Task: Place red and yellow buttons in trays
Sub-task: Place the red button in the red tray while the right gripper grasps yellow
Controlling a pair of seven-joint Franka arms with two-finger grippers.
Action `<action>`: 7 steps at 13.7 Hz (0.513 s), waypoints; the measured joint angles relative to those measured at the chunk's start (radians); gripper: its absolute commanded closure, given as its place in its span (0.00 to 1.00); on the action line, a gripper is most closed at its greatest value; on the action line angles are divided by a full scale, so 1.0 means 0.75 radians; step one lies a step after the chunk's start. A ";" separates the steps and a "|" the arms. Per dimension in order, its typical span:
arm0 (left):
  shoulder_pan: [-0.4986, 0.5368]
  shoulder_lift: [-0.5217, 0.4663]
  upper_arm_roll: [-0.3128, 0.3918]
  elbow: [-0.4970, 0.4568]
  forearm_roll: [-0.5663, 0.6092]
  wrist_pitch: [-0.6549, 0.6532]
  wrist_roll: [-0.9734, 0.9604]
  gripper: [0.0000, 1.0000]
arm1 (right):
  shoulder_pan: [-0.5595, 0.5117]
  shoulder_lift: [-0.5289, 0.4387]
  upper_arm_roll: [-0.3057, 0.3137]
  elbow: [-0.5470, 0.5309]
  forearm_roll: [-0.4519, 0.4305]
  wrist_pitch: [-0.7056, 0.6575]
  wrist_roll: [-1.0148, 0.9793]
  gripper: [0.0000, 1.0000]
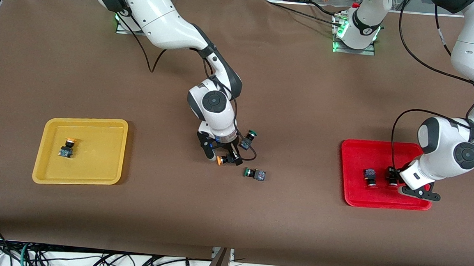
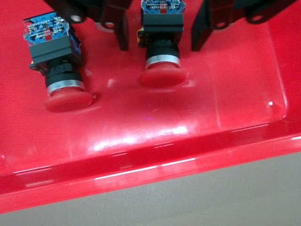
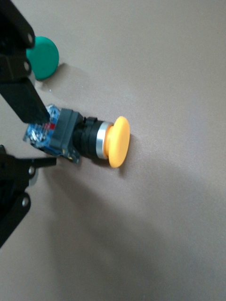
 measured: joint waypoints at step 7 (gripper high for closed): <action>-0.003 -0.253 -0.036 0.071 -0.001 -0.315 -0.006 0.00 | -0.004 0.004 -0.025 0.002 0.000 0.003 -0.002 0.01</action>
